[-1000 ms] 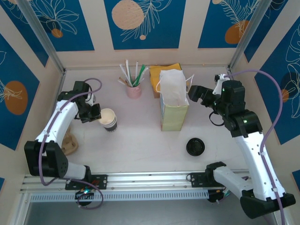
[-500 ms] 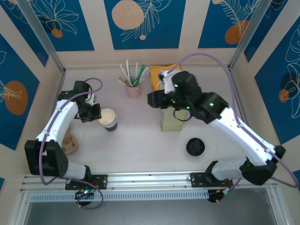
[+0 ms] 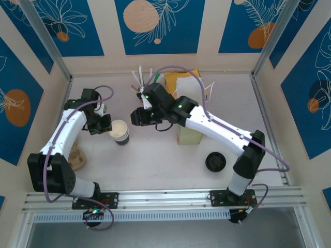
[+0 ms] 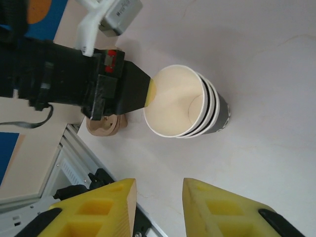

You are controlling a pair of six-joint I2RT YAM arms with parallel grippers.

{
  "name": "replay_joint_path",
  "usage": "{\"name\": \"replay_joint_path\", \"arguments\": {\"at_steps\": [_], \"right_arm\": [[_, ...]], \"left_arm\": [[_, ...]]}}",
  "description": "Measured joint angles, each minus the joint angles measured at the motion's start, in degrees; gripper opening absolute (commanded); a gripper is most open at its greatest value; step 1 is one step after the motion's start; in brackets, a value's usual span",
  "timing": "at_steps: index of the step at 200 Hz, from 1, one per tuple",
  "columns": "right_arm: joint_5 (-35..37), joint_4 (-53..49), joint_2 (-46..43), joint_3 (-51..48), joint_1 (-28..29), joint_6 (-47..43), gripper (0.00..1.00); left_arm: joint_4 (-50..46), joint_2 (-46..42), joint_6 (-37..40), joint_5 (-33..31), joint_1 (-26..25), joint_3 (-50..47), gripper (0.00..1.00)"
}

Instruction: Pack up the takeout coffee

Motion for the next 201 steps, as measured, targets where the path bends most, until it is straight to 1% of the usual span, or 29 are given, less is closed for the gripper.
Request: {"name": "replay_joint_path", "arguments": {"at_steps": [21, 69, 140, 201], "right_arm": [[-2.27, 1.16, 3.87, 1.27, -0.02, 1.66, 0.27], [-4.7, 1.86, 10.91, 4.7, -0.42, 4.61, 0.27], [-6.16, 1.81, 15.69, 6.56, -2.01, 6.6, 0.27], [-6.56, 1.49, 16.85, 6.62, -2.67, 7.3, 0.27]], "left_arm": [[-0.15, -0.02, 0.04, 0.02, 0.0, 0.02, 0.07], [-0.17, -0.02, 0.02, 0.68, 0.0, 0.02, 0.07], [-1.14, -0.39, 0.02, 1.95, 0.0, 0.02, 0.07], [-1.92, -1.75, 0.0, 1.97, 0.0, 0.02, 0.07]]}}
